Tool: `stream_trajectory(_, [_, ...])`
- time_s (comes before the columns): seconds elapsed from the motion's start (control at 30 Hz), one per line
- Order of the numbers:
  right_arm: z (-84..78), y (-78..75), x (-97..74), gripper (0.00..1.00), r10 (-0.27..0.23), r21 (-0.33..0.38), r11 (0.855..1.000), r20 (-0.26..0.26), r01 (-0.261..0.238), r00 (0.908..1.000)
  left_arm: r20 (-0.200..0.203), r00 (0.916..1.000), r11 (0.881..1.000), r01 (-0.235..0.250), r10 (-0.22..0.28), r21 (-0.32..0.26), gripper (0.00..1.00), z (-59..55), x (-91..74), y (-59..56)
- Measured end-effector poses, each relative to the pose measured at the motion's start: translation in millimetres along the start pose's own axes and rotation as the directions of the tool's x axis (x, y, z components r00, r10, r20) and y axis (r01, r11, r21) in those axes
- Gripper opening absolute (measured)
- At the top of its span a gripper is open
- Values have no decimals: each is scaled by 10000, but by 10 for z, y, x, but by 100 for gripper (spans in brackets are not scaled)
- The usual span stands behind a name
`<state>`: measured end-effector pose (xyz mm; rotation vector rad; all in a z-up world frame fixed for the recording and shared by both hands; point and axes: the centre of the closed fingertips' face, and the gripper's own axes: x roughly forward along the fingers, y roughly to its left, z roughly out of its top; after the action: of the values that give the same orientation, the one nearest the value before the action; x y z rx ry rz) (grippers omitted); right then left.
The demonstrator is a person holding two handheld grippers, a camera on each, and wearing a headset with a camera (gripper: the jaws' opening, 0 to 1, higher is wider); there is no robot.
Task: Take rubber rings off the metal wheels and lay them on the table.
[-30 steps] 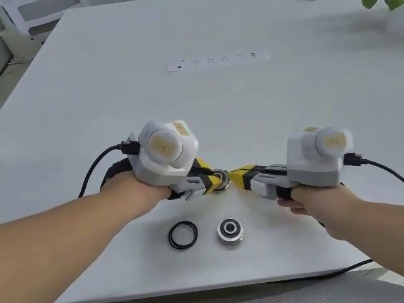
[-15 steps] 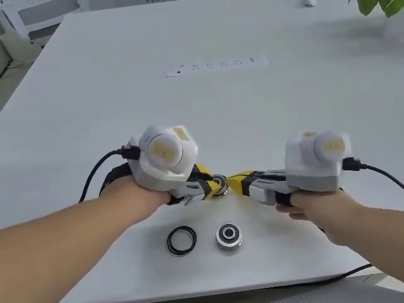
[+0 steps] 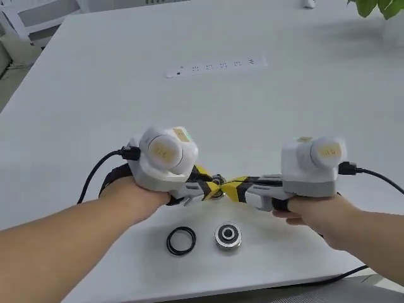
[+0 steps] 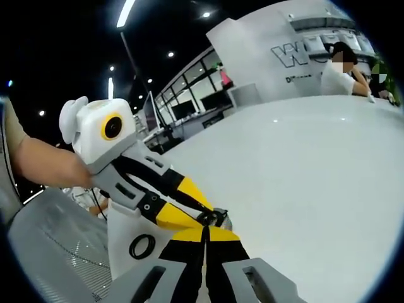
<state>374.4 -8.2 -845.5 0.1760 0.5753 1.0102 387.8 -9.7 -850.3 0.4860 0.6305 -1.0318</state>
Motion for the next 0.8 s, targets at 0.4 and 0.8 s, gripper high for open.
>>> stream_trajectory(0.4, [35,6,-23,0,78,178,9998,85,-79,9999,15,10000,9999,-14,14,-107,12,4,-2,-8])
stream_trajectory(0.8, [51,81,-61,0,126,334,9994,25,-127,9999,-66,10000,9999,10,-11,-109,13,3,6,2])
